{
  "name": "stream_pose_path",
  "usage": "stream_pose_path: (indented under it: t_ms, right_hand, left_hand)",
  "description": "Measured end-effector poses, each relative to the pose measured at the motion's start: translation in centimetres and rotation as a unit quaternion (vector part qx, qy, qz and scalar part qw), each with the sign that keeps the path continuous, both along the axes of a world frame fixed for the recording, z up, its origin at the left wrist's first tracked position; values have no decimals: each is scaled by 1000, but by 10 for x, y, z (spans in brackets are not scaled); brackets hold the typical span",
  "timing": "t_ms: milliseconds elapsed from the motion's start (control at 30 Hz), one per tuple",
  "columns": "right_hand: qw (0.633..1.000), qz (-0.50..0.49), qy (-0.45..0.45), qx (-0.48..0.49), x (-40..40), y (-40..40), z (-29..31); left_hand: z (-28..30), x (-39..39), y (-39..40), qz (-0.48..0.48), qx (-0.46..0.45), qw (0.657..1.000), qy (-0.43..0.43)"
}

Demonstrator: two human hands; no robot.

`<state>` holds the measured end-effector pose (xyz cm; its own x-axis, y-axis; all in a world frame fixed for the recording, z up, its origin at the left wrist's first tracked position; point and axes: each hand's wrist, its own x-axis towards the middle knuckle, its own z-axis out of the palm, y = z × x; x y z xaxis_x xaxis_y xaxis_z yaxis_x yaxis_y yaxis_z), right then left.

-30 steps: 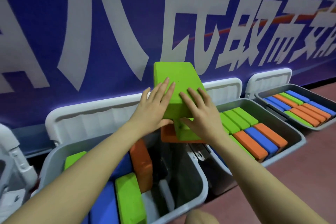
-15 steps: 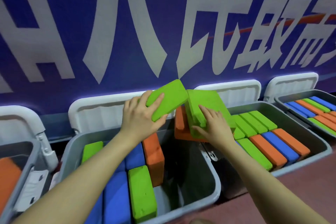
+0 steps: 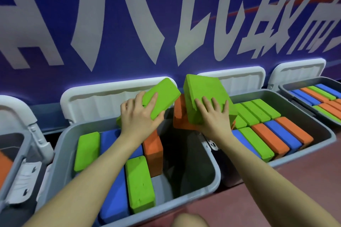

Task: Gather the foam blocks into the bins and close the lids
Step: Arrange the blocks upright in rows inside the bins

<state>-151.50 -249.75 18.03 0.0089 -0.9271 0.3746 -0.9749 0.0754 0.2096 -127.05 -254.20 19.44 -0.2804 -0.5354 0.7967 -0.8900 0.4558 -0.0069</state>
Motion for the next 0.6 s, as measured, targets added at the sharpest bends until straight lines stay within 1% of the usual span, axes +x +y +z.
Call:
stream_pose_path:
  t_ms: [133,233,300,367,433,533,600]
  right_hand:
    - [985,83,-57,-142,21,-1,25]
    - [962,145,-67,-222,45,-2,54]
    - [945,191,-64,-257,64,-2,73]
    - [933,228,-56,-273,83,-4,87]
    - [930,240,-65,-272,105,-4,96]
    - [937,218,-113,-250,139,-1,103]
    - [947,182,-165,-207,158,3,103]
  left_hand:
    - [11,11,1,12,-20,1000,14]
    - [23,26,3,17,-14,999,31]
    - [32,41,6,27,-6,999,46]
    - [41,59,9,41,18,997,64]
    - [47,76,15,59,57,993,89]
    - [51,101,26,87,107,982,128]
    - [49,115,34,99,142,974,146]
